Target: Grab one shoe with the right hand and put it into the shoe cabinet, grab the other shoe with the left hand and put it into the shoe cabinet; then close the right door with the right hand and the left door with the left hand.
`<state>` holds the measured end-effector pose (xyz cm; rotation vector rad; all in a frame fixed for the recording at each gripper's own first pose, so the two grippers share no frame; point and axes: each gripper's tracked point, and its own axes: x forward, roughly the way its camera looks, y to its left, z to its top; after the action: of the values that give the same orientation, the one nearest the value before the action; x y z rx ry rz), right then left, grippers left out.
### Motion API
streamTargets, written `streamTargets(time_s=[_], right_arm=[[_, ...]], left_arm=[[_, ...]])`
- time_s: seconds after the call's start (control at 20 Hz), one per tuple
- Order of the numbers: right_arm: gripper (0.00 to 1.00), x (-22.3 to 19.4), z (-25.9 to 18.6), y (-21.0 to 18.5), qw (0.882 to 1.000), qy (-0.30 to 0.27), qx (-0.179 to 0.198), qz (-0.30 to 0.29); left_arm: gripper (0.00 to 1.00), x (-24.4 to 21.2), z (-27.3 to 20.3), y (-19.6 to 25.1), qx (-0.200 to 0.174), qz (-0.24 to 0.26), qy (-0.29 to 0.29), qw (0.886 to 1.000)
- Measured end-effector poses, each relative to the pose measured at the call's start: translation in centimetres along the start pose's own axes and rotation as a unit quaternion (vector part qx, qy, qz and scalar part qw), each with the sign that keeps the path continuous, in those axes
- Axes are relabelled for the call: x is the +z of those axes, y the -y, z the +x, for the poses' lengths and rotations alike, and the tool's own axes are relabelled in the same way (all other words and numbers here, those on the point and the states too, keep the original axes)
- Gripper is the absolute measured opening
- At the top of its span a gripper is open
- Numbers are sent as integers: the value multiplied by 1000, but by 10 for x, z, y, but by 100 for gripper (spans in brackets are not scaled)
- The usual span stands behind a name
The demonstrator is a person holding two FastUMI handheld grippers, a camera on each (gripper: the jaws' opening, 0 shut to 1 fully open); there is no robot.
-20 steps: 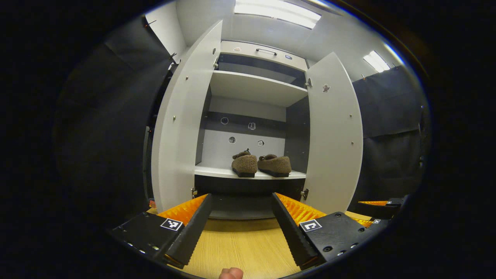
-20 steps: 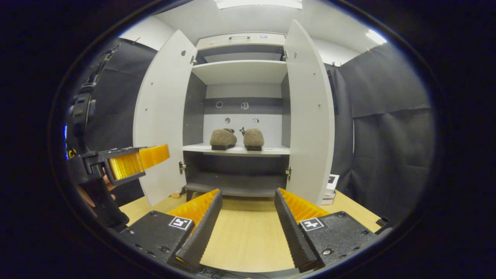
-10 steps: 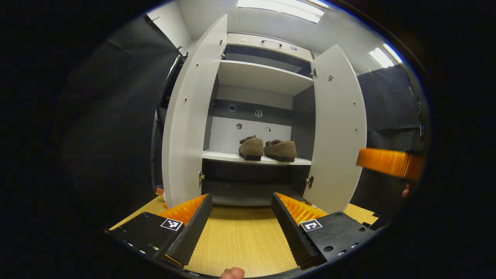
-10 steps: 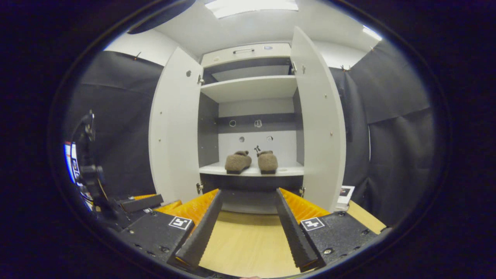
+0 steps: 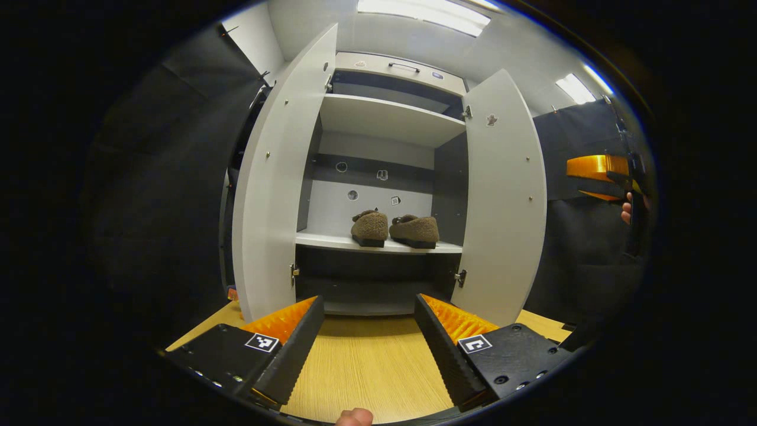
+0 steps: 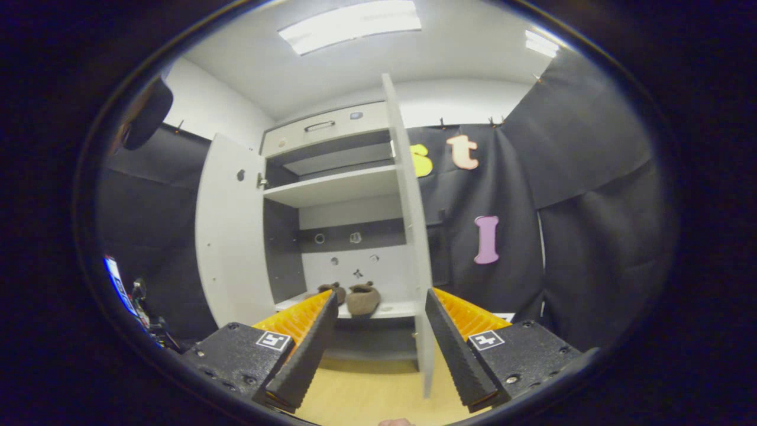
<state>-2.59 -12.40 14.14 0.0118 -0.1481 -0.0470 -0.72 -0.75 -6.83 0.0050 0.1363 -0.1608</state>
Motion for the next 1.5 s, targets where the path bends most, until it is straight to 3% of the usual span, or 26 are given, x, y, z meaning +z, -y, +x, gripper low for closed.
streamTargets(time_s=[0.2,0.7,0.85,0.95,1.15,1.2,1.25,1.5], right_arm=[[97,34,29,64,997,23,-68,-35],[97,20,119,120,995,-20,-91,-31],[97,16,136,115,997,-22,-75,-28],[96,21,139,121,995,-5,-89,-35],[94,21,141,107,997,4,-63,-32],[88,20,141,106,998,0,-58,-23],[94,19,141,103,998,-4,-52,-19],[93,11,131,75,999,-13,-32,-31]], left_arm=[[94,-6,0,2,-2,3,-6,1000],[94,-8,-2,-10,18,4,-6,1000],[94,-5,-1,-12,22,7,-3,1000],[94,-5,-1,-15,30,3,1,1000],[94,-9,4,-14,29,-12,-6,1000],[94,-6,4,-13,26,-13,-3,1000],[94,-3,6,-12,23,-14,2,1000],[94,3,5,-13,23,-20,15,999]])
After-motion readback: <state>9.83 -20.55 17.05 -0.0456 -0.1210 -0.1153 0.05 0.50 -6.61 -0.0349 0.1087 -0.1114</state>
